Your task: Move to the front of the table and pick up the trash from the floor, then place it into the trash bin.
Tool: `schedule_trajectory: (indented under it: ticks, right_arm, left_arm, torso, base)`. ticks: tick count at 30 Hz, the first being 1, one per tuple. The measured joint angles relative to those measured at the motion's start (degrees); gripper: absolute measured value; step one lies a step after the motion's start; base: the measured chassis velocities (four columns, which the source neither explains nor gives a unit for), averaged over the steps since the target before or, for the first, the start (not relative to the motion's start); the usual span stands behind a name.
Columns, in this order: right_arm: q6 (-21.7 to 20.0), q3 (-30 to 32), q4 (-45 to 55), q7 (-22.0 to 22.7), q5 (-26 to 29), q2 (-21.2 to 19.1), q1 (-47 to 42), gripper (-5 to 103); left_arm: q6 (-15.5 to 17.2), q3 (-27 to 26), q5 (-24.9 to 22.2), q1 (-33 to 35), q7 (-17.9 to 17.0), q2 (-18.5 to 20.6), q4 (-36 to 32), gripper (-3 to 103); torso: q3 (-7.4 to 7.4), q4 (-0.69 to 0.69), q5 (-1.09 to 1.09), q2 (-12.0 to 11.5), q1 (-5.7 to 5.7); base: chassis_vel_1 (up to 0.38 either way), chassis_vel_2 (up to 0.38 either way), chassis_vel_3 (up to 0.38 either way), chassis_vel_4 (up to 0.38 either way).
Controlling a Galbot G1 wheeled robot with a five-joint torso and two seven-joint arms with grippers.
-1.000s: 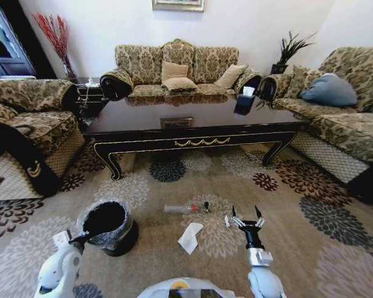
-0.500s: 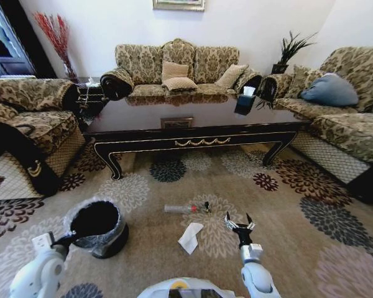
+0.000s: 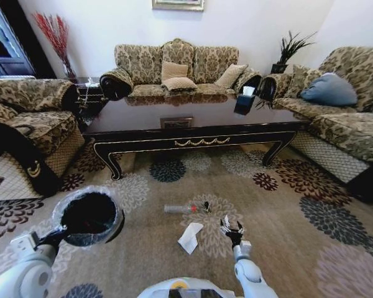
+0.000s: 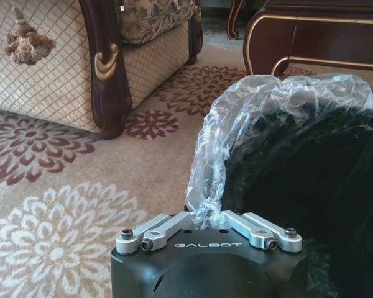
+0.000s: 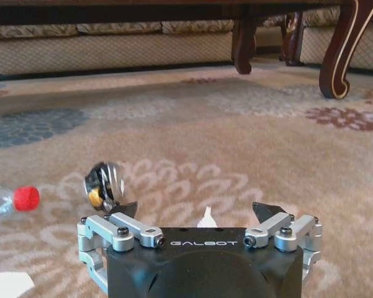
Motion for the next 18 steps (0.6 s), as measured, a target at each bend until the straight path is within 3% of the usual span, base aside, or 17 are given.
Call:
schedule_trajectory:
  ticks: [12,18]
  right_arm:
    - [0.9,0.2,-6.7,0.0,-0.6,1.2,4.4,101]
    - [0.7,0.2,-8.0,0.0,-1.2,1.5,5.5,88]
  left_arm:
    - [0.0,-0.1,-0.1,-0.4,0.1,0.3,-1.0,2]
    - [0.0,-1.1,-1.0,-0.4,0.2,0.6,-2.1,2]
  torso:
    - [0.00,0.00,-0.03,0.0,0.00]
    - [0.00,0.00,-0.02,0.0,0.00]
  base:
    - [0.000,0.000,0.000,0.000]
    - [0.000,0.000,0.000,0.000]
